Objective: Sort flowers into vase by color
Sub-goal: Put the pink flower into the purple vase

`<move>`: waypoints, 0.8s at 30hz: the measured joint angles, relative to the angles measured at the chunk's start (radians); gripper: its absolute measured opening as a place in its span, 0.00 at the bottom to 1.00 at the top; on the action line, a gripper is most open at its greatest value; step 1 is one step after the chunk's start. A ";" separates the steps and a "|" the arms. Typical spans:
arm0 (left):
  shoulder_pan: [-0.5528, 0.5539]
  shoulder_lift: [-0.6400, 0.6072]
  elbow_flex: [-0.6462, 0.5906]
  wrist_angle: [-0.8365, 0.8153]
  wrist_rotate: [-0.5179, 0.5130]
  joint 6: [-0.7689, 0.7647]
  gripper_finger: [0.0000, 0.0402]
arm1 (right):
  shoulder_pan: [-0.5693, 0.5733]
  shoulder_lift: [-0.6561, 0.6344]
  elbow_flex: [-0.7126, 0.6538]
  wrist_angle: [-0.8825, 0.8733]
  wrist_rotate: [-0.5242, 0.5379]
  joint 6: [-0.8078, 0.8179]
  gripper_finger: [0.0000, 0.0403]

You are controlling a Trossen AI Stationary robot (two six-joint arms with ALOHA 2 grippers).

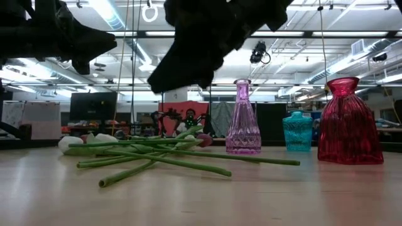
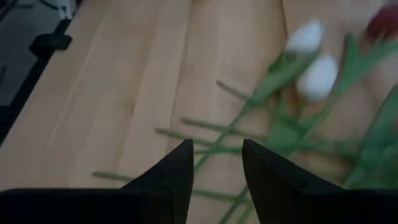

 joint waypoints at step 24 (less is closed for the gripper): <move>0.000 0.017 0.000 -0.057 0.084 -0.157 0.27 | 0.040 0.018 -0.020 -0.237 0.150 0.056 0.36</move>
